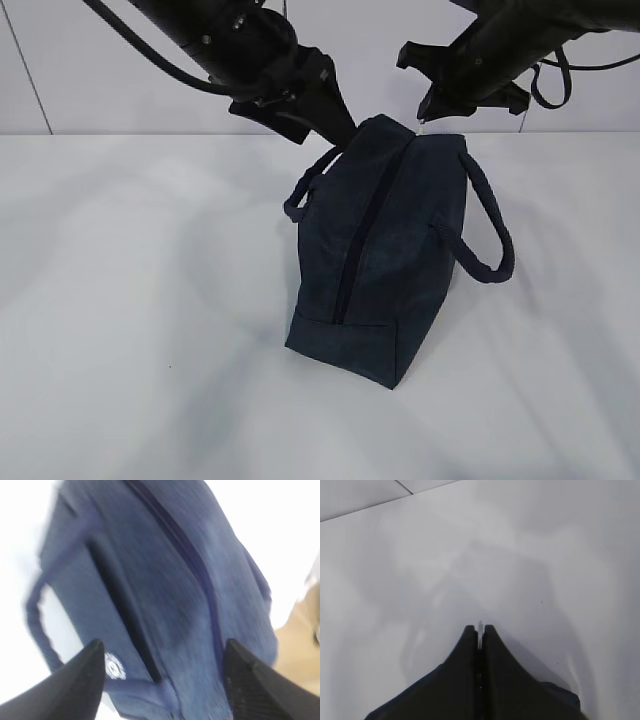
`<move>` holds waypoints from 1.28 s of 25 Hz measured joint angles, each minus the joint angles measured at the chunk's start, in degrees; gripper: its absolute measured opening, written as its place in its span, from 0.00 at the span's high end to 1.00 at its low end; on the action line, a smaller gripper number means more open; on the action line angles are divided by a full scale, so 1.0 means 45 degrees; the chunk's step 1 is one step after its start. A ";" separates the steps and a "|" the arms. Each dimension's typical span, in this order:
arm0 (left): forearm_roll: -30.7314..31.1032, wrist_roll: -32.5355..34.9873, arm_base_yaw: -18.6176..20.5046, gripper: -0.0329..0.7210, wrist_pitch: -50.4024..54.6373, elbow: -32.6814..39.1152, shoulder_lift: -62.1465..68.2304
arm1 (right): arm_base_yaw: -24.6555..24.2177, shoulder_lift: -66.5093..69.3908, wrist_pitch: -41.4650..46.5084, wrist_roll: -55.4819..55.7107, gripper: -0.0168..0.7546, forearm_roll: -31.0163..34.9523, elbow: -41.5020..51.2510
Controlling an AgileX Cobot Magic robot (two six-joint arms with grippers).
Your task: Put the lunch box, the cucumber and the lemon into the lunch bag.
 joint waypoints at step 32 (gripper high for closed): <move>-0.1007 -0.0448 0.0000 0.97 -0.1128 -0.0171 0.1713 | 0.0000 0.0308 -0.0047 -0.1313 0.96 0.1091 -0.0046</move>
